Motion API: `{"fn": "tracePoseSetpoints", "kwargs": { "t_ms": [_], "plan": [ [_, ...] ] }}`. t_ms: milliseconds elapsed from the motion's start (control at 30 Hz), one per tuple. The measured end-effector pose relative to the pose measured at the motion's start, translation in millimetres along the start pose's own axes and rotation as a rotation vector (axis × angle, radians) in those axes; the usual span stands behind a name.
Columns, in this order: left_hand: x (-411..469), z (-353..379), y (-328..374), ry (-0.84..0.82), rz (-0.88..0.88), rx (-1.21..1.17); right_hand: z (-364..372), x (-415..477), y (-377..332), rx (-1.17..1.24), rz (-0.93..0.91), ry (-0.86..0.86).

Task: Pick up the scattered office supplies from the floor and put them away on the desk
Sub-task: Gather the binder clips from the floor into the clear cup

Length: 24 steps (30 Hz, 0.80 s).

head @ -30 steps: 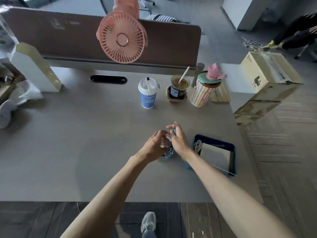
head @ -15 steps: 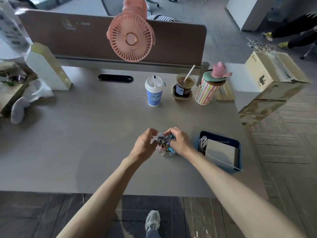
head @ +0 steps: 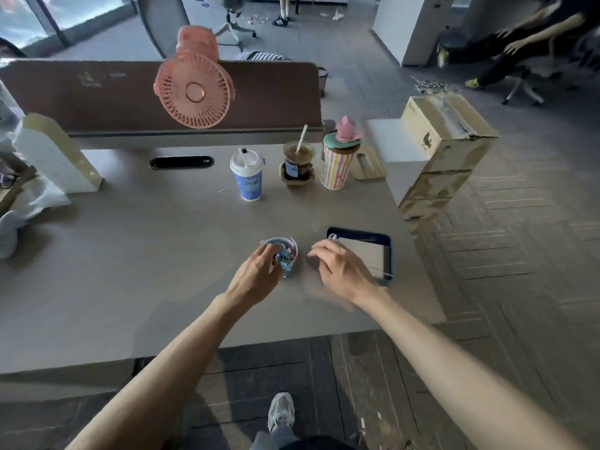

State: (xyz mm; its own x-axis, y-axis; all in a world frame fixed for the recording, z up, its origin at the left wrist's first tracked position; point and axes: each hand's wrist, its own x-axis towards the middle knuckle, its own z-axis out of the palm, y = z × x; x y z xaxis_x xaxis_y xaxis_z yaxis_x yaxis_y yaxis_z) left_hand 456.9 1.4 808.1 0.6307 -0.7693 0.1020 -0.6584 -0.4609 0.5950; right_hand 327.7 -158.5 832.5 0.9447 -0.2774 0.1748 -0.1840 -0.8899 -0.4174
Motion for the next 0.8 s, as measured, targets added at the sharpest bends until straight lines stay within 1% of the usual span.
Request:
{"fn": "tracePoseSetpoints", "kwargs": {
  "t_ms": [133,233,300,400,467,567,633,700,800],
  "plan": [
    [-27.8,21.1,57.6,-0.040,0.195,0.084,-27.1,-83.1,25.8,0.002,0.020,0.050],
    [-56.8,50.3,103.1,-0.088,0.274,0.064,-42.1,-155.3,54.5,-0.016,0.064,0.041],
    [-83.0,75.1,130.4,-0.131,0.293,0.053,-50.6,-207.9,75.1,-0.020,0.102,0.031],
    [-131.4,121.3,165.6,-0.187,0.271,0.052,-54.9,-290.7,106.4,-0.017,0.181,0.023],
    [-167.7,159.4,184.6,-0.224,0.222,0.044,-48.6,-342.4,126.1,0.006,0.271,0.002],
    [-220.4,219.8,201.1,-0.374,0.110,0.033,-20.1,-413.0,154.3,0.051,0.392,-0.062],
    [-249.8,266.3,199.8,-0.478,0.093,0.026,5.2,-455.2,171.8,0.077,0.456,-0.112],
    [-276.0,310.6,192.4,-0.567,0.001,0.024,33.9,-492.0,187.3,0.125,0.510,-0.148],
    [-307.6,375.7,170.4,-0.648,-0.126,0.024,85.2,-539.8,210.2,0.168,0.592,-0.211]
  ]
}}
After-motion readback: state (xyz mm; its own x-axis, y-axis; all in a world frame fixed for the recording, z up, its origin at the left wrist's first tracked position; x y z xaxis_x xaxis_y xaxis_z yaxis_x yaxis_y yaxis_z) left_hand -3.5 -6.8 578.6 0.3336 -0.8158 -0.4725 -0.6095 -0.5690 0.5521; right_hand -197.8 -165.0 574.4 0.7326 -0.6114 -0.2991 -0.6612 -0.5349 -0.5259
